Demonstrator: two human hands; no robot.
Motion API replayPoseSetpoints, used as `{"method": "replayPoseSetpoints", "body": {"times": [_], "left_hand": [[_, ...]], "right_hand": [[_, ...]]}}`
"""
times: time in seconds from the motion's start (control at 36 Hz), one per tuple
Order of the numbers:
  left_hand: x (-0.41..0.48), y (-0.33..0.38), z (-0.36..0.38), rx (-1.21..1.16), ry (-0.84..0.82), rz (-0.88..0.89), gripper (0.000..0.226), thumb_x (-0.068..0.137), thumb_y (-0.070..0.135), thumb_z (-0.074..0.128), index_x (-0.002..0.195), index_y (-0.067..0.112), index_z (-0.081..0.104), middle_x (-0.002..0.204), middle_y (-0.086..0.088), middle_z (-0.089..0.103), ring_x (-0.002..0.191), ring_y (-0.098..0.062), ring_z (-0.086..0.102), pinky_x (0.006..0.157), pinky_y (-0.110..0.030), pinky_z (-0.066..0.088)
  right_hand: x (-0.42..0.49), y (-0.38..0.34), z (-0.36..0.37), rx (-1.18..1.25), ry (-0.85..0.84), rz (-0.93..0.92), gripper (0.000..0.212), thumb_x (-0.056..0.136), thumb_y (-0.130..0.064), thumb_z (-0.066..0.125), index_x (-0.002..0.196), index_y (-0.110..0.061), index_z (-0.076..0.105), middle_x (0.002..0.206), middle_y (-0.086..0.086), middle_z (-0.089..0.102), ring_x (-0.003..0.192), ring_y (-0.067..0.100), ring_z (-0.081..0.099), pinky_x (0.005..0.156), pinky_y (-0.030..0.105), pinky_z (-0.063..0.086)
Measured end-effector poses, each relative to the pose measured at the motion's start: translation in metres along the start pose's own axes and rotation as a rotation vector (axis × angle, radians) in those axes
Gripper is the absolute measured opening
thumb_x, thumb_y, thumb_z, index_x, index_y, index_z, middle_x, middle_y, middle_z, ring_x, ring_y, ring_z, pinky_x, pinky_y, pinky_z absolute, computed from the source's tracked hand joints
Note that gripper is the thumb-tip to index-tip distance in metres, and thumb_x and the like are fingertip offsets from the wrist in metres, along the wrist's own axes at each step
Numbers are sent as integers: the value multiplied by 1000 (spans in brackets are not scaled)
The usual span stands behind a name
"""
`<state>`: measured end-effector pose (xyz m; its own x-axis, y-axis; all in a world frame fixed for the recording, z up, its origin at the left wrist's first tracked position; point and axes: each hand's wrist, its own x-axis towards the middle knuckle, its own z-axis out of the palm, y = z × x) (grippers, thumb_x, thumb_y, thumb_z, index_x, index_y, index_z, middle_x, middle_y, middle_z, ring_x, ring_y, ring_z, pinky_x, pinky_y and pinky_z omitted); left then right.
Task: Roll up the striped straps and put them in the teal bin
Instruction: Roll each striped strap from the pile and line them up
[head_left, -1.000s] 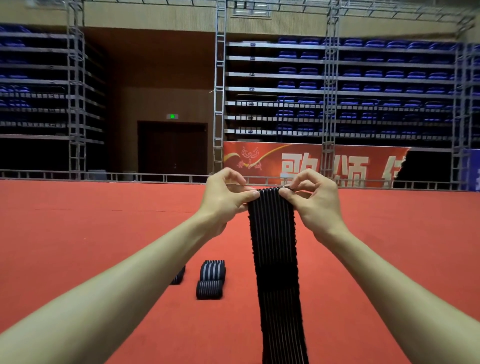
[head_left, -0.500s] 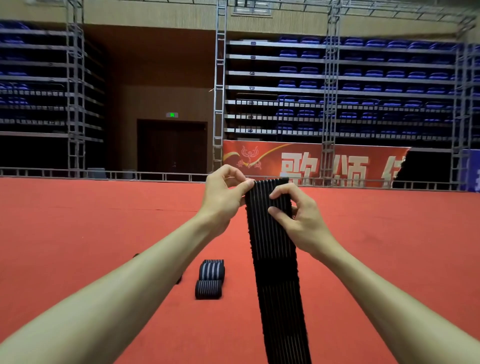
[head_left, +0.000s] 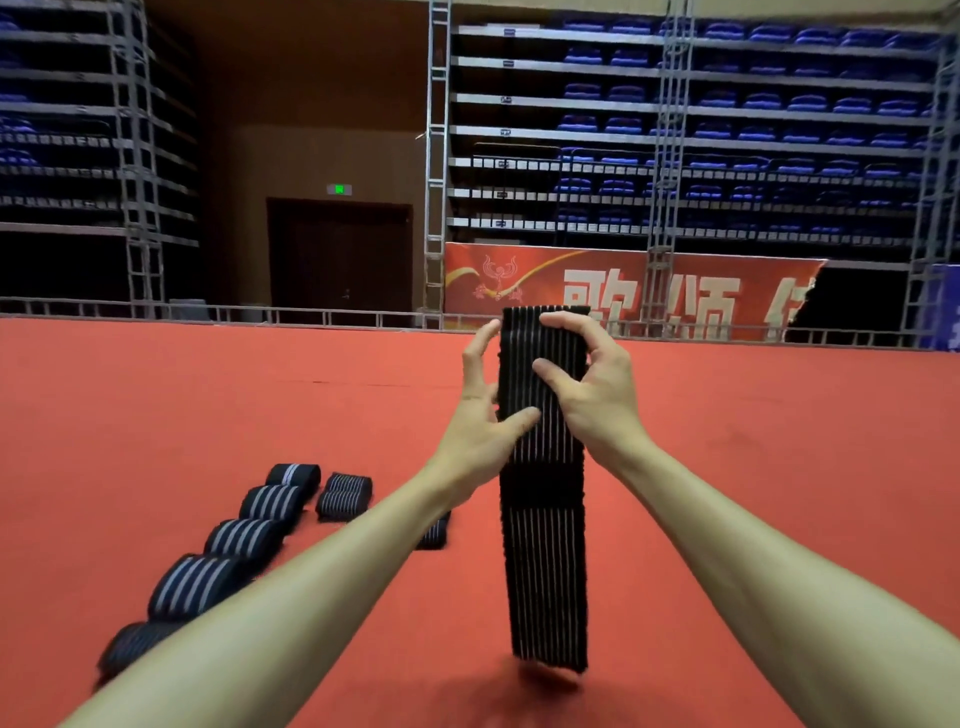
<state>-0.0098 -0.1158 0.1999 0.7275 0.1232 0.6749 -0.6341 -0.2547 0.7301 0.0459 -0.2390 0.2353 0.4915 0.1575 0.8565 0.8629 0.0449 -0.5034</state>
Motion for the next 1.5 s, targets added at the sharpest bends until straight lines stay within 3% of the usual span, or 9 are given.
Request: {"method": "replayPoseSetpoints", "body": {"times": [0.14,0.44,0.58,0.72,1.0,1.11,1.17,1.33,1.5], "left_hand": [[-21,-33,0,94,-161,14,99,83,-6,63,147,51,14,153,-6,36,127,-26,54,104,-53,47],[-62,-85,-2,174,-337,-179,103,85,-9,61,149,55,12,160,18,20,145,-13,32,119,-47,30],[-86,-107,-5,297,-475,-280,101,85,-9,62,145,60,17,158,12,29,136,-16,45,109,-42,43],[-94,-115,-7,176,-440,-477,83,89,-5,62,138,56,33,122,-11,56,85,-14,65,68,-32,58],[-90,-126,-2,-107,-255,-732,28,85,-2,71,107,14,63,98,-16,61,85,-25,62,80,-46,53],[-114,-152,2,311,-393,-638,30,83,4,75,105,17,59,97,-5,58,67,0,58,57,-21,53],[-124,-163,2,583,-484,-528,37,82,16,78,114,17,60,103,-3,61,83,-8,60,65,-12,45],[-135,-178,-2,997,-710,-357,50,92,54,57,135,31,49,122,-7,41,115,-25,39,103,-35,35],[-134,-188,-10,967,-737,-409,54,87,65,55,135,41,49,112,0,29,112,-22,32,104,-37,33]], "right_hand": [[7,3,-4,29,78,57,39,85,7,65,119,-12,62,108,-16,62,97,-12,59,86,15,51],[11,18,-4,64,104,130,40,84,8,66,115,-18,62,109,-12,64,103,0,62,98,36,53],[4,37,-1,39,117,165,42,84,5,68,115,-22,63,115,-8,65,114,12,61,102,44,49],[-3,54,-2,2,77,176,42,83,3,70,118,-20,63,118,-7,65,116,12,59,105,43,47],[-19,81,11,-51,42,224,43,84,-2,72,123,-17,63,122,-9,63,118,7,56,105,24,39],[-42,102,19,-60,-10,287,44,84,1,71,123,-18,62,121,-9,63,116,9,57,103,23,40],[-55,112,21,-53,-39,315,45,83,4,71,122,-17,63,118,-11,62,106,-2,58,95,12,40],[-84,134,25,-34,-93,357,47,81,12,67,116,-18,64,110,-9,64,89,-16,57,80,4,41],[-101,145,27,-35,-137,394,47,80,13,68,114,-20,64,107,-12,65,89,-15,58,81,5,42]]}}
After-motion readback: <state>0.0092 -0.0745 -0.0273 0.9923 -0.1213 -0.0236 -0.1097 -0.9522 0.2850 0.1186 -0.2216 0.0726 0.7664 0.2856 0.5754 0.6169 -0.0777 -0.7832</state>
